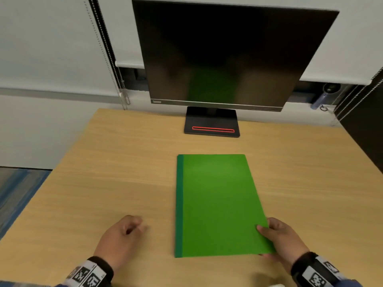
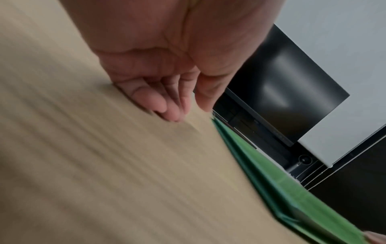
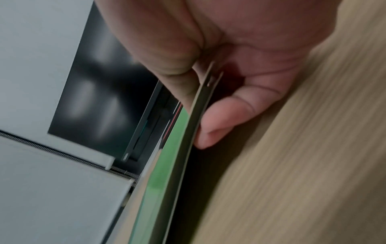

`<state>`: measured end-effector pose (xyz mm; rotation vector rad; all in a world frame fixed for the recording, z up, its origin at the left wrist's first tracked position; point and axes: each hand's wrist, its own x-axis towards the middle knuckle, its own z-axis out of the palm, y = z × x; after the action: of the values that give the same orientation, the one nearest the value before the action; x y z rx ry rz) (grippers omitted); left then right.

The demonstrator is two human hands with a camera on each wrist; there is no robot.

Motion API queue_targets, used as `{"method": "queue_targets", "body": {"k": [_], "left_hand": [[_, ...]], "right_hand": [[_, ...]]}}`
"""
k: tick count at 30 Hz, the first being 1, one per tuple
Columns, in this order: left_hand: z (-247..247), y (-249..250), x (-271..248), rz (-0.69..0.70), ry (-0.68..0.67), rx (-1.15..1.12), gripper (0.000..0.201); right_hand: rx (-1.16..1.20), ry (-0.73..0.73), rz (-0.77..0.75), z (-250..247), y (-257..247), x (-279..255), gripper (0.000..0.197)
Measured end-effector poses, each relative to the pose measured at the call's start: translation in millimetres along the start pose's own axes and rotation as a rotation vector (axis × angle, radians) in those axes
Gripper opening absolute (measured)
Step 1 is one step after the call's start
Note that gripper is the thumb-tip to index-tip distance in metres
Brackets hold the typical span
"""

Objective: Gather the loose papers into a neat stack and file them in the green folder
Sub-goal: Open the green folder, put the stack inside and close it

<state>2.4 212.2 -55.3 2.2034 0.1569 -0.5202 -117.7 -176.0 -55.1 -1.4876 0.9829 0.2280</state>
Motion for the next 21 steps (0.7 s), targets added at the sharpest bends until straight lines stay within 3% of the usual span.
{"method": "queue_targets", "body": {"k": [5, 9, 12, 21], "left_hand": [[8, 6, -4, 0.021, 0.057, 0.137, 0.009], [15, 11, -4, -0.004, 0.111, 0.203, 0.010], [18, 10, -3, -0.009, 0.135, 0.209, 0.009], [28, -3, 8, 0.007, 0.213, 0.132, 0.011]], "right_hand": [[-0.075, 0.213, 0.019, -104, 6, -2, 0.012], [-0.255, 0.307, -0.004, -155, 13, 8, 0.013], [-0.376, 0.318, -0.016, -167, 13, 14, 0.014], [-0.967, 0.400, -0.003, -168, 1, -2, 0.047]]}}
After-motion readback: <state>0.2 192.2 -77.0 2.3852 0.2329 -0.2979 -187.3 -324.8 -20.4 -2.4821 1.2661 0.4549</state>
